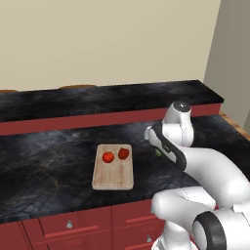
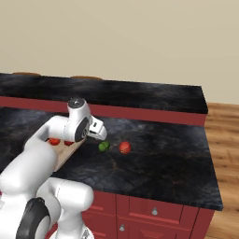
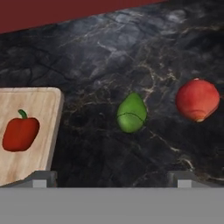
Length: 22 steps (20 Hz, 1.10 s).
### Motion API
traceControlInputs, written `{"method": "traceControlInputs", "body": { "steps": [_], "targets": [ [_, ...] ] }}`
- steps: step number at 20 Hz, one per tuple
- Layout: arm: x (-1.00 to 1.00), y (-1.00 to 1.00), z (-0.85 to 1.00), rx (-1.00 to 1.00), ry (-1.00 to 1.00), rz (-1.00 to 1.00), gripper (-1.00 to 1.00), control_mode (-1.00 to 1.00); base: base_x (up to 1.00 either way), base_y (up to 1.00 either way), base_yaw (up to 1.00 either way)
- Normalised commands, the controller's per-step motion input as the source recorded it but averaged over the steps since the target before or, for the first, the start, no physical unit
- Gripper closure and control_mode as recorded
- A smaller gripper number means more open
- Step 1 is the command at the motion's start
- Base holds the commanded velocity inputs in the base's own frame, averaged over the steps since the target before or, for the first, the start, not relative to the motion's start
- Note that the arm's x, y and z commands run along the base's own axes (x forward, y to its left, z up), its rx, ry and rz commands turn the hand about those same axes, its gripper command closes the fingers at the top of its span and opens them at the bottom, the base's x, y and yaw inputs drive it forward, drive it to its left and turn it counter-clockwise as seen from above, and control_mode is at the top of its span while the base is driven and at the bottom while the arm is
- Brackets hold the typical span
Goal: Place the avocado, onion, tomato, and bell pepper on the cutting board.
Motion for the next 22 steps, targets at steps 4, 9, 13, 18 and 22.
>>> {"method": "traceControlInputs", "body": {
  "steps": [4,9,13,18,22],
  "targets": [
    [0.35,-0.19,-0.01,0.0,0.07,0.0,-1.0,-1.0,0.0,0.0,0.0],
    [0.14,0.0,-0.21,0.0,0.03,0.0,-1.0,-1.0,0.0,0.0,0.0],
    [0.09,0.0,-0.35,0.0,0.02,0.0,-1.0,-1.0,0.0,0.0,0.0],
    [0.19,-0.01,-0.34,0.0,0.04,0.0,-1.0,-1.0,0.0,0.0,0.0],
    [0.18,-0.06,-0.27,0.0,0.04,0.0,-1.0,-1.0,0.0,0.0,0.0]
  ]
}}
